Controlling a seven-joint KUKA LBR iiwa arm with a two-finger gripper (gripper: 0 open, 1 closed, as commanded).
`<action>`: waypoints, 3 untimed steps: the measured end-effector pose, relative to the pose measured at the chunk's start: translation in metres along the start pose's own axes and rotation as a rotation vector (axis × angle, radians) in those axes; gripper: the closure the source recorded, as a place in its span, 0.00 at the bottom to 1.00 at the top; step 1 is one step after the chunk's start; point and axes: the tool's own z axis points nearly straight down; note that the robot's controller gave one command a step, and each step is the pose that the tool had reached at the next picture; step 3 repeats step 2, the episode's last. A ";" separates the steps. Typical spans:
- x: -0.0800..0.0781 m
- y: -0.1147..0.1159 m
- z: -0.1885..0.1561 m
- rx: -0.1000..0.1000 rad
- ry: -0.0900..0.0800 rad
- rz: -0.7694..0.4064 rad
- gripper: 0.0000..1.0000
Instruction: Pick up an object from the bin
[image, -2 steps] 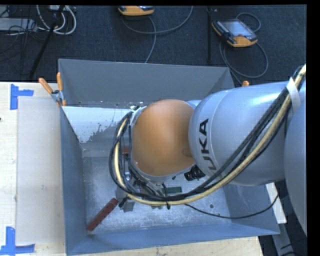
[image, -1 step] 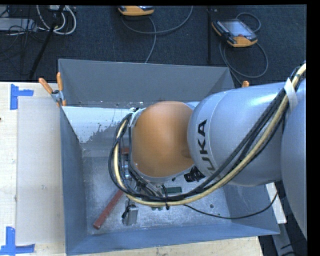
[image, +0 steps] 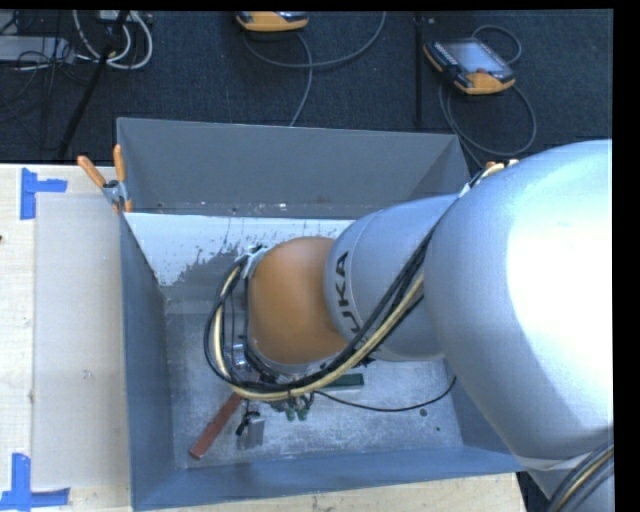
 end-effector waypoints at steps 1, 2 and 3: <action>-0.001 0.001 -0.004 -0.002 -0.004 0.003 1.00; -0.024 -0.011 -0.141 -0.003 -0.016 -0.021 1.00; -0.024 -0.011 -0.141 -0.003 -0.016 -0.021 1.00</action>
Offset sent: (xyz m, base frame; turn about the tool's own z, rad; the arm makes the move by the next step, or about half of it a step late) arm 0.0000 0.0000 0.0000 0.0000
